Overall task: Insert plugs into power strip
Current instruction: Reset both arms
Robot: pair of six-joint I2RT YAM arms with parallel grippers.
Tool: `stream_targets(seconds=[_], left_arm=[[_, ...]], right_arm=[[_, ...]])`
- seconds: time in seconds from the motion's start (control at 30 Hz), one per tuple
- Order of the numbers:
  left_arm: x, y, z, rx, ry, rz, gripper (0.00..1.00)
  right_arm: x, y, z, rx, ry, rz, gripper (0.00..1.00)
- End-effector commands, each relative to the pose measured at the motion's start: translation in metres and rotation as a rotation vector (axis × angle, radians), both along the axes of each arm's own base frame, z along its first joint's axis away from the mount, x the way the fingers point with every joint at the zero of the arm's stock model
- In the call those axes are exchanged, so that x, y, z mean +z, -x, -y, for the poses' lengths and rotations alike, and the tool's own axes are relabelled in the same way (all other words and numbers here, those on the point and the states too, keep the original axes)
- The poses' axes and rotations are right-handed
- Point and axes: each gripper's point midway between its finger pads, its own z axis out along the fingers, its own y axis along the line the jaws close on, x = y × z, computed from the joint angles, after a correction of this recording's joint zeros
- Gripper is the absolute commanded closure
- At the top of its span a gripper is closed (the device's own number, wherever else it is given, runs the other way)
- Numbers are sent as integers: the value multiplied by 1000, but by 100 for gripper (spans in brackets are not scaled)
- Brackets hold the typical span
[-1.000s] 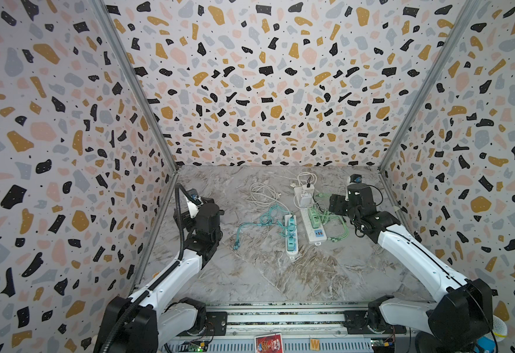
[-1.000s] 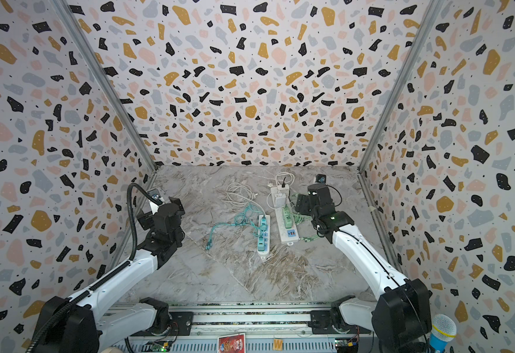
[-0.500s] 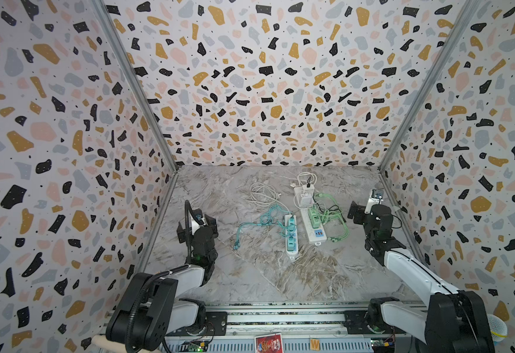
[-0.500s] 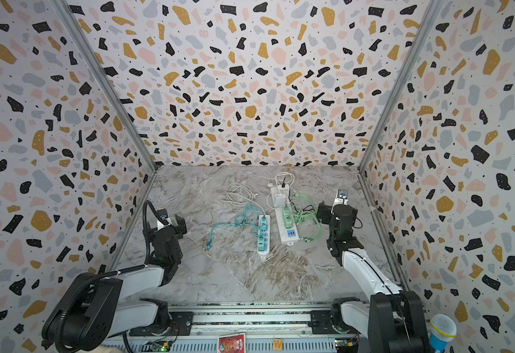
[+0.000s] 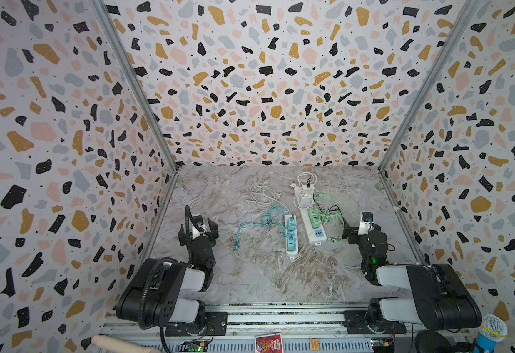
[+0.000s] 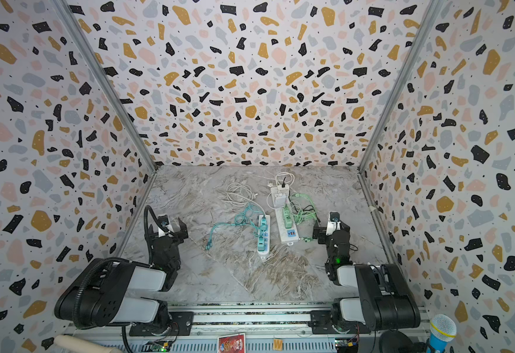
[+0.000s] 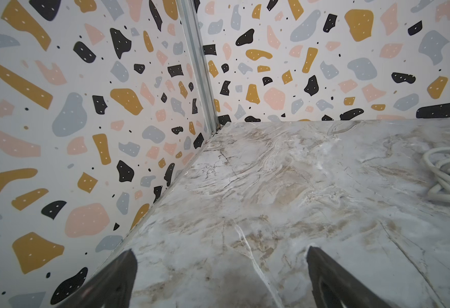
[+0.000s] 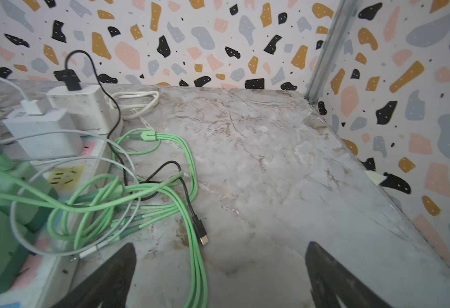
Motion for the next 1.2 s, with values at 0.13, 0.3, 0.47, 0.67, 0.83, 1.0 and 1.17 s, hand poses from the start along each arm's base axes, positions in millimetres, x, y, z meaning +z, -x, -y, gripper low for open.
stream_targets(seconds=[0.13,0.3,0.47,0.67,0.83,1.0,1.17], left_arm=[[17,2,-7,44,18,98,1],[16,8,-32,226,65,111,0],[13,7,-37,271,70,99,0],[14,7,-37,271,71,101,0],[13,7,-37,272,69,98,0],[13,6,-37,272,69,97,0],[13,6,-37,272,70,98,0]], right_arm=[[24,-7,-14,91,25,160,1],[12,-20,-10,69,13,77,1],[12,-21,-10,70,12,75,1],[12,-20,-10,71,14,76,1],[11,-21,-11,73,16,72,1],[9,-23,-11,73,20,63,1],[11,-20,-11,74,18,77,1]])
